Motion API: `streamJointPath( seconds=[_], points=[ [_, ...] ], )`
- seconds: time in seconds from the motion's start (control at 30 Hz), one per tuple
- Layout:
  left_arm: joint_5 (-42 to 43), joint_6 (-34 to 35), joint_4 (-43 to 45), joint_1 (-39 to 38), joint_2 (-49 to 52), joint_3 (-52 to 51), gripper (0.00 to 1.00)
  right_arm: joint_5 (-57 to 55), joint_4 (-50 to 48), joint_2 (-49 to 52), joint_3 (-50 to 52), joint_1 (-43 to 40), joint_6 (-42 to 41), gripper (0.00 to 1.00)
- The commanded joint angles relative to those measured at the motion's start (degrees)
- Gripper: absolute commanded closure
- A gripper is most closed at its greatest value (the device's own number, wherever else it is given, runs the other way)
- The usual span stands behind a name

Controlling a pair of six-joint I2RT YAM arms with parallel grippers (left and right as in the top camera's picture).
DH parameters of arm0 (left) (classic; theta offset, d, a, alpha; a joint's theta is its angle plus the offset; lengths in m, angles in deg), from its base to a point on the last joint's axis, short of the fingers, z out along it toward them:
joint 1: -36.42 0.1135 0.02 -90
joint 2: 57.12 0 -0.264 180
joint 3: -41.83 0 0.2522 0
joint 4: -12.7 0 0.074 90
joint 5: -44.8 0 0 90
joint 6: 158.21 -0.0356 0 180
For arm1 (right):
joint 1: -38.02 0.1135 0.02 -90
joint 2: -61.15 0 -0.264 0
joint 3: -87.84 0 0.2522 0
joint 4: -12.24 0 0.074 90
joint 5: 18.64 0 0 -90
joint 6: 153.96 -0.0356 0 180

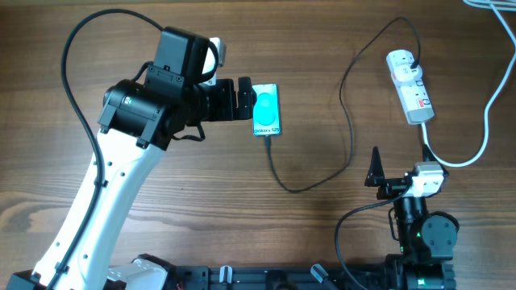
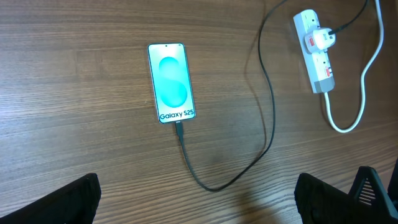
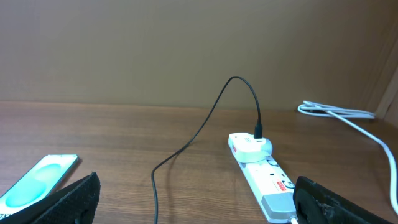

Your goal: Plug charger to phone and switch on socket

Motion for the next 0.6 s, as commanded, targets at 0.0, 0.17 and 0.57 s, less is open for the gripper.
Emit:
streamJointPath(
  seconds=[0.0,0.17,0.57],
  points=[
    [-0.57,0.48,-0.04,0.26,-0.26,-0.15,0.0,-1.44,0.0,-0.83,0.44,0.33,-0.13,0.0],
    [-0.57,0.48,-0.04,0.26,-0.26,-0.15,0.0,-1.84,0.0,-0.81,0.44,0.33,-0.72,0.0],
    [-0.57,0.48,-0.04,0.26,-0.26,-0.15,0.0,-0.74,-0.13,-0.81,0.44,0.33,-0.37,0.0]
  ],
)
